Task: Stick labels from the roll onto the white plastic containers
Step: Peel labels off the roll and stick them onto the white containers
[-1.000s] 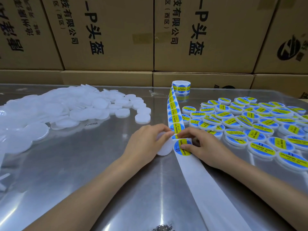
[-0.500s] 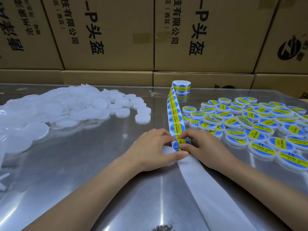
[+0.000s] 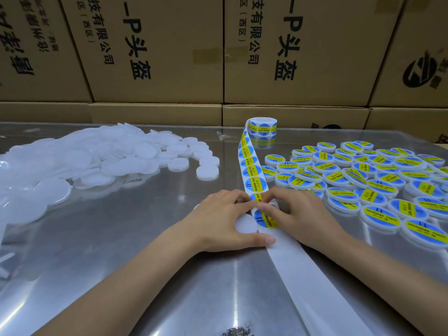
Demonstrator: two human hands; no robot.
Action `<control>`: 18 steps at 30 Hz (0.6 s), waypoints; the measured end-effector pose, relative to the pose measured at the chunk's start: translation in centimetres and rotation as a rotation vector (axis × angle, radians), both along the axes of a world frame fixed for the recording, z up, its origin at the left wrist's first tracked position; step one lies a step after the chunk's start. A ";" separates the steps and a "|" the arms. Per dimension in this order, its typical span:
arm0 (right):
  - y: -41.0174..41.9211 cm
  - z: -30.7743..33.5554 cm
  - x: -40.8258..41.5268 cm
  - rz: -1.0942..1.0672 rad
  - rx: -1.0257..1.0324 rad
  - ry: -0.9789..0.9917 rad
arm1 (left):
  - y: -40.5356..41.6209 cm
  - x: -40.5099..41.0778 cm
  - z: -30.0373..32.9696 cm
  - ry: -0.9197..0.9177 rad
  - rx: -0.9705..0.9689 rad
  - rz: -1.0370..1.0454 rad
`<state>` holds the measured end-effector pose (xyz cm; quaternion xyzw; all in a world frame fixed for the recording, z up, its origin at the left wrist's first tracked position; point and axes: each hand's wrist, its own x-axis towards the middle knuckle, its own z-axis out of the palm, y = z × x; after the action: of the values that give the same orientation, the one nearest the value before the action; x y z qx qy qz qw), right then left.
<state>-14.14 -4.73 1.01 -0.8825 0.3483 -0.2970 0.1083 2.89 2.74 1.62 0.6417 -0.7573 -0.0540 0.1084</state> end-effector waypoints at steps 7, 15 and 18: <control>0.6 1.2 0.1 0.088 0.279 -0.510 | 0.1 0.2 0.1 -0.043 0.058 -0.010; 0.7 1.9 0.3 0.157 0.769 -0.772 | 0.3 1.8 1.2 0.056 0.067 0.025; 0.6 1.7 0.3 0.177 0.885 -0.796 | 0.3 2.7 1.6 0.061 0.054 0.102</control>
<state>-13.87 -4.10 2.73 -0.6002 0.2970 -0.4212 0.6116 5.59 3.04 3.17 0.6801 -0.7184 -0.0883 0.1167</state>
